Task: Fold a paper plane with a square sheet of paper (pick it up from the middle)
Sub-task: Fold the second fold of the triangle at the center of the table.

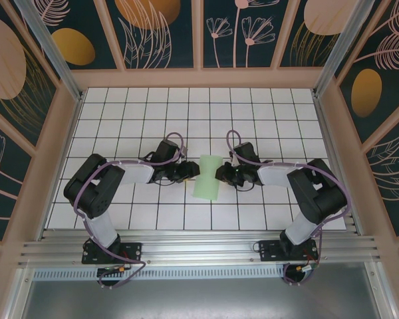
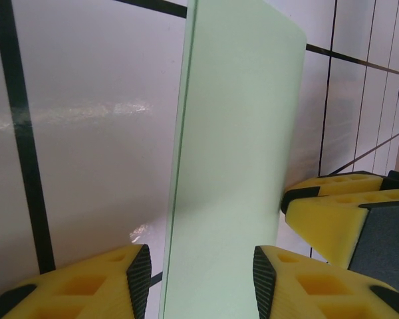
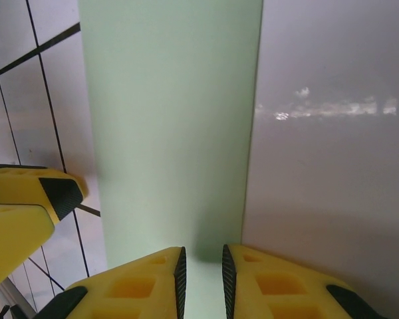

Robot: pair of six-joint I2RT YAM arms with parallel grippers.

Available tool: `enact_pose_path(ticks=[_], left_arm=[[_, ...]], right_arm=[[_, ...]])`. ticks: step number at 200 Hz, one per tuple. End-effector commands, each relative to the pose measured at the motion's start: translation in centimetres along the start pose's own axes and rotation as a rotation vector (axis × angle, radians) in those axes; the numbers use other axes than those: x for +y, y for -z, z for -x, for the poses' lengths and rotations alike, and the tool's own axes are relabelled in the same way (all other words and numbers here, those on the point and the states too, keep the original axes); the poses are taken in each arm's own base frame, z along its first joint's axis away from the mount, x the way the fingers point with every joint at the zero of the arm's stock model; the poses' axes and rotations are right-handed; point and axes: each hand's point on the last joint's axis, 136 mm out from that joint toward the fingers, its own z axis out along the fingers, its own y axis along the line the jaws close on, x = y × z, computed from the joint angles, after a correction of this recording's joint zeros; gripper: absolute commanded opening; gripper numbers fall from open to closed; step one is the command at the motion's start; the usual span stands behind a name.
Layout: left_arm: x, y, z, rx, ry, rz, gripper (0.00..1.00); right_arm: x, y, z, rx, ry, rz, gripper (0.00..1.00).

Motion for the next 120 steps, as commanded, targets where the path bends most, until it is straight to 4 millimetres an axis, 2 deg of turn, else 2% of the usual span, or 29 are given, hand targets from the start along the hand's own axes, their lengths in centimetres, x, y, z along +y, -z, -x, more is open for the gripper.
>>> enact_pose_path(ticks=[1, 120], left_arm=[[-0.45, -0.24, 0.06, 0.015, -0.009, -0.014, 0.47], [-0.32, -0.26, -0.47, 0.047, -0.003, -0.009, 0.48]], right_arm=[[-0.94, -0.08, -0.5, 0.001, -0.009, -0.028, 0.25], [-1.88, -0.11, -1.13, 0.007, -0.027, -0.038, 0.25]])
